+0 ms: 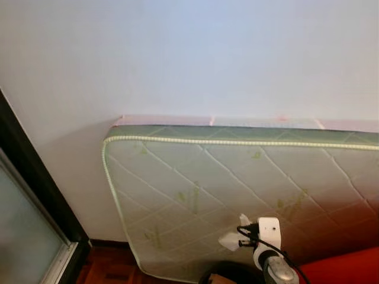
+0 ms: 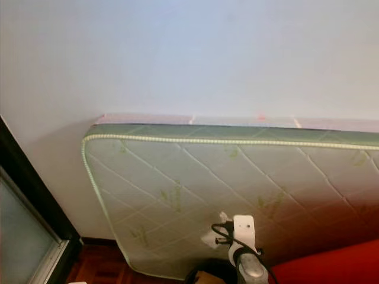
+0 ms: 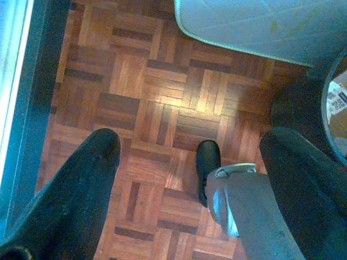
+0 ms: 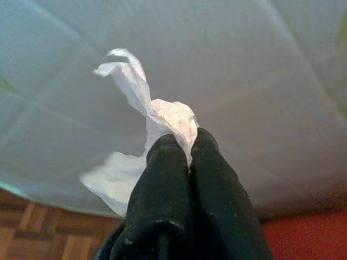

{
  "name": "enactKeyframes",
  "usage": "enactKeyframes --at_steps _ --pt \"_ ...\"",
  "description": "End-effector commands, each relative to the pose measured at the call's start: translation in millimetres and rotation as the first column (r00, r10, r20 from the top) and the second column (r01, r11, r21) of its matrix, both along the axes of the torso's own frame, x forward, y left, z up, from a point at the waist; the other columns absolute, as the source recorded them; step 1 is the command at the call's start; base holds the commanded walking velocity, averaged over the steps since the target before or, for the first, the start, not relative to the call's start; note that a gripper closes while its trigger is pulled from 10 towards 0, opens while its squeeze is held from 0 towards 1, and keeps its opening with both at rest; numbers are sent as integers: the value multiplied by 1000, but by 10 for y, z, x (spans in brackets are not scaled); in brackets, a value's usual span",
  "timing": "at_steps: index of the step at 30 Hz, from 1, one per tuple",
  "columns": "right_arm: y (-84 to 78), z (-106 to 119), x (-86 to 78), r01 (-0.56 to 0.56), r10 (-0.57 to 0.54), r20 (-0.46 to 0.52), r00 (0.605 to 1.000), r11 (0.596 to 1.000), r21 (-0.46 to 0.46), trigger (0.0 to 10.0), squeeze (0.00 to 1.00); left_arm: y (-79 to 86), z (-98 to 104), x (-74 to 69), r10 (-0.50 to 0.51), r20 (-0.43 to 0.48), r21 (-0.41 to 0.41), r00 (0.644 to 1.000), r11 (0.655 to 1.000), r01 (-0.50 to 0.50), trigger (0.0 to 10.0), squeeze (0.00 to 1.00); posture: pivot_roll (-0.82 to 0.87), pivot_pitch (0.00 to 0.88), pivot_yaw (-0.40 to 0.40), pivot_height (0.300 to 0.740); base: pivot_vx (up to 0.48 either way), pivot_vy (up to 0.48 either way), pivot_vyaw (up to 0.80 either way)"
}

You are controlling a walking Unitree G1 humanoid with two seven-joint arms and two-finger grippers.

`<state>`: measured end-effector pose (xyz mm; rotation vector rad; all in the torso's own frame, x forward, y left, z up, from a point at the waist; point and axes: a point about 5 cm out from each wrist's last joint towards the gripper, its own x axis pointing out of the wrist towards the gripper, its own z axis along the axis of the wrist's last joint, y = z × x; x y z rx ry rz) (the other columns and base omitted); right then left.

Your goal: Clean up the room

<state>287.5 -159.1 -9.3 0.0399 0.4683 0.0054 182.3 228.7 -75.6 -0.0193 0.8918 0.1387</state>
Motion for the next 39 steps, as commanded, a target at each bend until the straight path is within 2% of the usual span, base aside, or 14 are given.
enactKeyframes --at_steps 1,7,16,17,18,19,20,25,30,31,32,39 --pt "-22 -21 -8 2 -3 -32 999 999 -39 10000 0 17 -9 -22 -17 -19 15 1000 1000 17 10000 0 86 5 -4 740 0 0 0" --pt "-95 -176 -165 -17 0 -133 991 992 -128 10000 0 18 -9 -21 -11 -18 14 1000 1000 12 10000 0 94 8 -9 740 0 0 0" --pt "-98 -196 -196 -9 -6 -133 991 994 -111 10000 0 21 -13 -29 -11 -23 16 1000 1000 11 10000 0 92 10 -7 740 0 0 0" --pt "-98 -194 -193 -6 -9 -132 991 994 -107 10000 184 21 -13 -29 -10 -23 16 1000 1000 11 10000 0 95 11 -9 740 0 0 0" --pt "-98 -194 -193 -5 -9 -132 991 994 -108 10000 184 21 -13 -30 -10 -23 16 1000 1000 11 10000 0 95 11 -9 740 0 0 0" --pt "-103 -192 -191 -9 -8 -132 991 992 -125 10000 627 21 -13 -30 -10 -23 16 1000 1000 10 10000 0 96 12 -10 740 0 0 0" --pt "-111 -191 -189 -18 -3 -134 991 988 -151 10000 675 20 -14 -32 -9 -22 15 1000 1000 9 10000 0 99 12 -12 740 0 0 0" --pt "-144 -226 -226 -88 38 -176 984 954 -285 10000 686 18 -16 -36 -4 -21 14 1000 1000 5 10000 0 101 15 -14 740 0 0 0" --pt "-169 -266 -279 -79 21 -194 981 952 -297 10000 690 16 -20 -42 -4 -23 13 1000 1000 5 10000 0 102 18 -14 740 0 0 0" --pt "-166 -271 -285 -82 24 -194 981 951 -297 10000 878 16 -20 -43 -4 -24 13 1000 1000 4 10000 0 102 18 -15 740 0 0 0" --pt "-160 -277 -293 -89 30 -195 980 950 -300 10000 973 16 -21 -44 -4 -25 13 1000 1000 4 10000 0 102 18 -15 740 0 0 0" --pt "-149 -289 -306 -119 50 -206 977 933 -340 10000 1000 16 -23 -49 -3 -26 14 1000 1000 4 10000 0 103 21 -15 740 0 0 0"
